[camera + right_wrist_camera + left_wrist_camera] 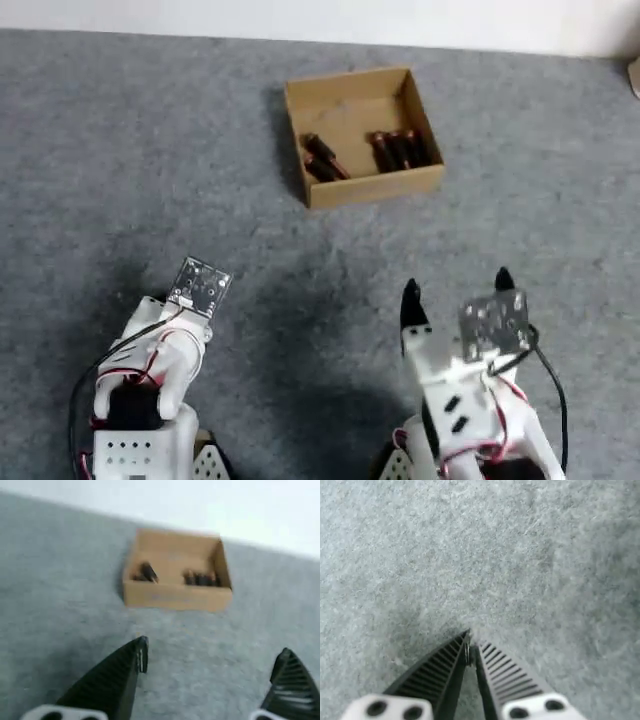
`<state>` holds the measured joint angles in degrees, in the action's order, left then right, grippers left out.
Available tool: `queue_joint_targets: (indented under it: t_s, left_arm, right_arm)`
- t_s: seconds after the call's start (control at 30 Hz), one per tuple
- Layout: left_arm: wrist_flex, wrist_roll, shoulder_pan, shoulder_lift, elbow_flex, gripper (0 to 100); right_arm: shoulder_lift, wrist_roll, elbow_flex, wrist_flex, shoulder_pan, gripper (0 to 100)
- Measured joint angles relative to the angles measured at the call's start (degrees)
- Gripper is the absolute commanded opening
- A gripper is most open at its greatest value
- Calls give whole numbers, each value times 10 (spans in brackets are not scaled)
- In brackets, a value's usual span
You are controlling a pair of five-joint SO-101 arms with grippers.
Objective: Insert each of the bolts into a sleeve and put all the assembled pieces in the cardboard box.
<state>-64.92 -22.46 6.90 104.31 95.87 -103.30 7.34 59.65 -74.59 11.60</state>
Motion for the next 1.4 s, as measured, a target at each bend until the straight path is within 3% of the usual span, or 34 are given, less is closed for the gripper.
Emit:
queue_joint_targets:
  t_s: [0.2,0.37,0.67,1.0,1.4]
  left_arm:
    - [-69,0,0,0,0,7]
    - [-74,4,0,0,0,7]
    - [-74,197,65,0,0,7]
    - [-110,215,69,0,0,7]
    - [-110,215,69,0,0,7]
  right_arm:
    - [-10,0,186,107,-133,354]
    - [-14,0,353,178,-157,354]
    - [-12,0,359,142,-164,354]
    - [-12,0,359,41,-163,354]
    - [-12,0,359,38,-163,354]
